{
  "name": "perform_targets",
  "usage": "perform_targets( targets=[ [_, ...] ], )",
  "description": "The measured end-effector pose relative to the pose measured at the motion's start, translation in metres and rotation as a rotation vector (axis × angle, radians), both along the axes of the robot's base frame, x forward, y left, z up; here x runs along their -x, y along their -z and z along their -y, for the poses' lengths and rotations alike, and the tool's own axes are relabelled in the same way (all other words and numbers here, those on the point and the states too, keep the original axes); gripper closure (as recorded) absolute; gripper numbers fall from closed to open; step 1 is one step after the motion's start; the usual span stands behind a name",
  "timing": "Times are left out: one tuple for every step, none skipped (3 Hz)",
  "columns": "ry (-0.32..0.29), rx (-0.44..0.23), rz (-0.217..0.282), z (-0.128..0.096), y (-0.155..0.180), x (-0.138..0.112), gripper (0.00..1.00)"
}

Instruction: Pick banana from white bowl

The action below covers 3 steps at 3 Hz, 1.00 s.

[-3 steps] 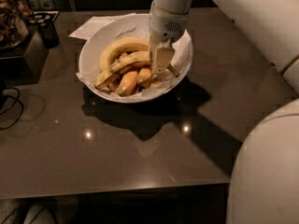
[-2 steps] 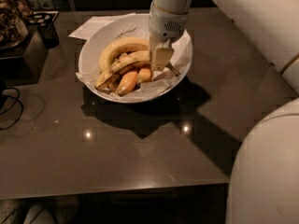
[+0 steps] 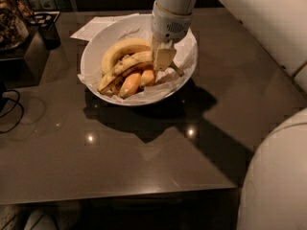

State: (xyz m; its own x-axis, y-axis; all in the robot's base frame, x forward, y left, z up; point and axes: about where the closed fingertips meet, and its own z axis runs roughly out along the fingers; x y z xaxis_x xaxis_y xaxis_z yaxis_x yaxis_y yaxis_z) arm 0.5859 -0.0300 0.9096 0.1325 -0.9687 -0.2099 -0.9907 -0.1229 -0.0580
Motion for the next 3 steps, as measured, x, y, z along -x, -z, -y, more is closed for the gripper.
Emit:
perform_targets(
  targets=[
    [0.042,-0.052,0.024,0.0016,-0.0124,-0.0074,1.00],
    [0.042,-0.053,0.024,0.0015,-0.0126,-0.0075,1.00],
    [0.048,-0.091,0.040,-0.0070,-0.0195,-0.0106,1.00]
  ],
)
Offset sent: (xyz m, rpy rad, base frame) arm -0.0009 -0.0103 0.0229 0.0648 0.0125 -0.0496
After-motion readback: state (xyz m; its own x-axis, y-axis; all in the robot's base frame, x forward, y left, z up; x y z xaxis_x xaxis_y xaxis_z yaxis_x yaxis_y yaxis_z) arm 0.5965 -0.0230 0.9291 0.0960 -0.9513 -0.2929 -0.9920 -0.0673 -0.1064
